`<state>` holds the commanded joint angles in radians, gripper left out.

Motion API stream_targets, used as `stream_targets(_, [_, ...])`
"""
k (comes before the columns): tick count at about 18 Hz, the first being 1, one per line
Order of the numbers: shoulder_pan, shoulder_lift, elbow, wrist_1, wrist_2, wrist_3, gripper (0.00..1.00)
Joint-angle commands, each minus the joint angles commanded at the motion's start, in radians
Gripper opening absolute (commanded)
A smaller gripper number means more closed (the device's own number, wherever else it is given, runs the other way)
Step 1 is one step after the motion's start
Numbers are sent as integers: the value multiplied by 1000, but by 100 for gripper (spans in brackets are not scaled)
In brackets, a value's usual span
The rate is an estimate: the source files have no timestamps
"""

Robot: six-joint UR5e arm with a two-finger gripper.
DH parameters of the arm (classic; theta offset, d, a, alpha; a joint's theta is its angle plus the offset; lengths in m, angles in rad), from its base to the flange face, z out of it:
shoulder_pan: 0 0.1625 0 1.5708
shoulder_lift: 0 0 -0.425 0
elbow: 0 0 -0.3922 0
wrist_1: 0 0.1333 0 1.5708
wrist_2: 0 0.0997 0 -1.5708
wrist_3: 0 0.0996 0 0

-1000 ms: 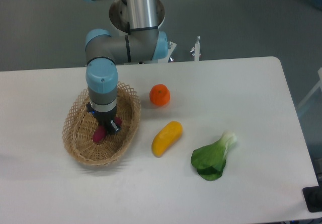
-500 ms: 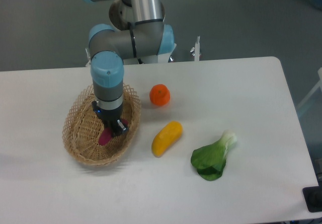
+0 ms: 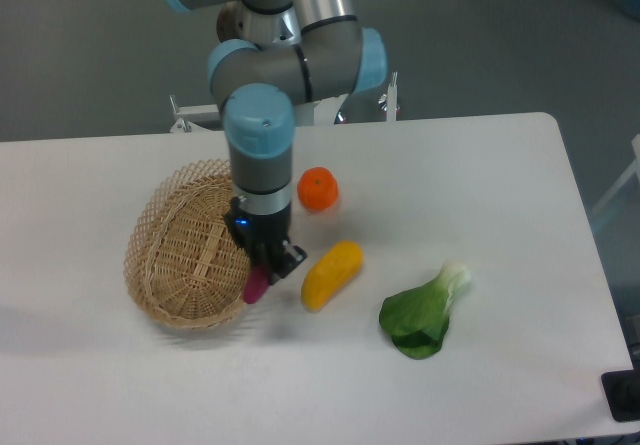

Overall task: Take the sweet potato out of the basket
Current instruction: 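Lift the sweet potato out of the basket, then carry the held sweet potato away from the basket, past the bok choy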

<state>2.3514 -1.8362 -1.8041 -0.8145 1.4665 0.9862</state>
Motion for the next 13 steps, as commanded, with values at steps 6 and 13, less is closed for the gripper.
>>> stream_targets(6, [92, 6, 106, -181, 12, 120, 3])
stream_targets(13, [209, 5, 177, -330, 66, 328, 3])
